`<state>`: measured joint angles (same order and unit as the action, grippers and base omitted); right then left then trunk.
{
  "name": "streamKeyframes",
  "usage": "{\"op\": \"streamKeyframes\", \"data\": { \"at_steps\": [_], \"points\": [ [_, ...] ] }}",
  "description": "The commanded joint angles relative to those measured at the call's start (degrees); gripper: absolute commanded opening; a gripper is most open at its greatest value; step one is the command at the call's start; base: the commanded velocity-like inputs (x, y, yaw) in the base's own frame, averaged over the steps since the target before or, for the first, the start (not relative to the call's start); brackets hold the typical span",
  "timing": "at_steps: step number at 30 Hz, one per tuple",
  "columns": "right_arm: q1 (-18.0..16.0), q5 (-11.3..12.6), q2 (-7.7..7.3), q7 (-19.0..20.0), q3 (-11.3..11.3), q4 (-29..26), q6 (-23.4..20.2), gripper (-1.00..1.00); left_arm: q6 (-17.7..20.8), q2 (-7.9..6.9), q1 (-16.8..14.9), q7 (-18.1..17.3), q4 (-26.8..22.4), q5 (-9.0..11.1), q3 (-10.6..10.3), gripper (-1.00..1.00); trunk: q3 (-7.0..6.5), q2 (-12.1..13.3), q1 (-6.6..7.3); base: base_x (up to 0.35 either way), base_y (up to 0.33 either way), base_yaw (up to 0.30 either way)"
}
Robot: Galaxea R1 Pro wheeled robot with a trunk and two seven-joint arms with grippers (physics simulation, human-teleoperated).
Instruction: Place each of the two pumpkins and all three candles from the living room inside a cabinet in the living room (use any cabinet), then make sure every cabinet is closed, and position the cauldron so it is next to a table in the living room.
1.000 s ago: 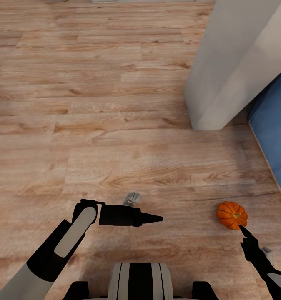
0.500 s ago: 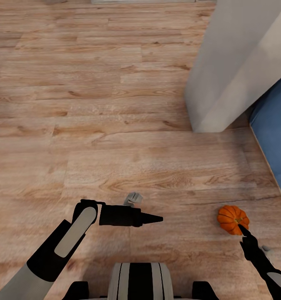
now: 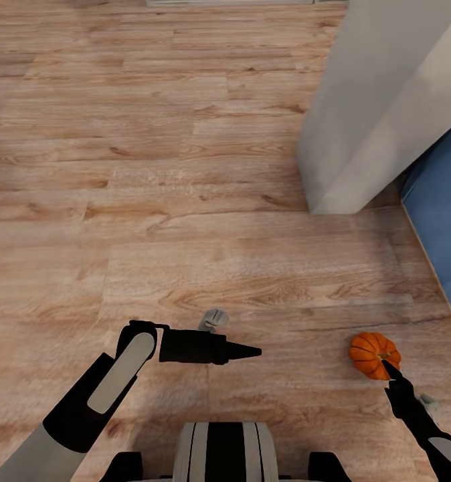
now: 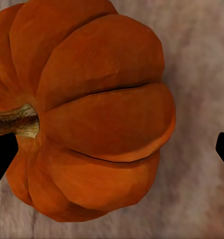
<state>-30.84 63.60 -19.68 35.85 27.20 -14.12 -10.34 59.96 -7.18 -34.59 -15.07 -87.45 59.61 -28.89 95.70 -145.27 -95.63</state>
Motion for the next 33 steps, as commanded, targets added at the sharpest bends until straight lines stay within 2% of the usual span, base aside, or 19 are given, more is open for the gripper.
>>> {"op": "streamKeyframes", "data": {
  "at_steps": [1,3,10,15,19,33],
  "points": [
    [0.0,0.6,-0.01,0.2,0.1,0.0,-0.6,1.00,0.0,-0.03,0.0,-0.6,0.0,-0.6,0.0,1.00,0.03,0.0,0.01,0.000,0.000,0.000],
    [0.0,0.6,-0.01,0.1,0.1,0.0,-0.6,1.00,0.0,-0.03,0.0,-0.6,0.0,-0.6,0.0,1.00,0.03,0.0,0.01,0.000,0.000,0.000],
    [0.0,0.6,-0.01,0.2,0.1,0.0,-0.6,1.00,0.0,-0.03,0.0,-0.6,0.0,-0.6,0.0,1.00,1.58,-0.1,-0.17,0.000,0.000,0.000],
    [0.0,0.6,-0.01,0.2,0.1,0.0,-0.6,1.00,0.0,-0.03,0.0,-0.6,0.0,-0.6,0.0,1.00,1.58,-0.1,-0.17,0.000,0.000,0.000],
    [0.0,0.6,-0.01,0.2,0.1,0.0,-0.6,1.00,0.0,-0.03,0.0,-0.6,0.0,-0.6,0.0,1.00,2.46,-0.2,-0.28,0.000,0.000,0.000],
    [-0.1,0.6,-0.01,0.2,0.1,0.0,-0.6,1.00,0.0,-0.03,0.0,-0.7,0.0,-0.5,0.0,1.00,2.46,-0.2,-0.28,0.031,0.007,0.000]
  ]
}}
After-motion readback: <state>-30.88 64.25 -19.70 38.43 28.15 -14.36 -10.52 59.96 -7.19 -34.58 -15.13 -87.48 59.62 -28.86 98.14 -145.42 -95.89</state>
